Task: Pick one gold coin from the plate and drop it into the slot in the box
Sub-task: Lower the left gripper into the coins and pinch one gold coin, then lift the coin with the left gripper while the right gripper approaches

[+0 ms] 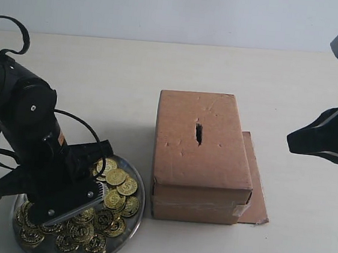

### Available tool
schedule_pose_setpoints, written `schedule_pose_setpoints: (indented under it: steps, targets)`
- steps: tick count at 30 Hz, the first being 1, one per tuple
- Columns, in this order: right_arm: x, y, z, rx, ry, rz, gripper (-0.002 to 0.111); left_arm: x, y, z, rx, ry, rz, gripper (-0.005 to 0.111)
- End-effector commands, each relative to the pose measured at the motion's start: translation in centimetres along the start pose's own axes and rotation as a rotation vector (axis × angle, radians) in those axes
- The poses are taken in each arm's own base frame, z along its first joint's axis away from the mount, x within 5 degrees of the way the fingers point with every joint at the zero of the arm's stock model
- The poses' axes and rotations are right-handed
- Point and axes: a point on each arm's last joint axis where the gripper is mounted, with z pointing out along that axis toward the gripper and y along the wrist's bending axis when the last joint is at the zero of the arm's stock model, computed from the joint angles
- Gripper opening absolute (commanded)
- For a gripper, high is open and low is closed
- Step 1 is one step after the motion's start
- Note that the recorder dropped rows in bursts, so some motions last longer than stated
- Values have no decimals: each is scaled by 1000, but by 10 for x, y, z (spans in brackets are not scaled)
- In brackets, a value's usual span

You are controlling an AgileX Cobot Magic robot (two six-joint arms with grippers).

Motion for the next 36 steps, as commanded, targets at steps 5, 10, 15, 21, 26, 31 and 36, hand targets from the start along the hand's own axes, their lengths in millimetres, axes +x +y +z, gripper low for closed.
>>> schedule_pose_setpoints:
  steps: [5,10,15,21,26,31,36]
  targets:
    - [-3,1,-3,1,-21,-16,0,-1,-2,2,17,-2,3,49]
    - [-3,1,-3,1,-21,-16,0,-1,-2,2,17,-2,3,44]
    - [-3,1,-3,1,-21,-16,0,-1,-2,2,18,-1,5,41]
    - [-3,1,-3,1,-21,-16,0,-1,-2,2,20,3,11,39]
    - [-3,1,-3,1,-21,-16,0,-1,-2,2,15,6,13,36]
    - [-3,1,-3,2,-21,-17,0,0,0,-3,-6,17,11,36]
    - [-3,1,-3,3,-23,-16,0,0,1,-11,-33,28,-18,36]
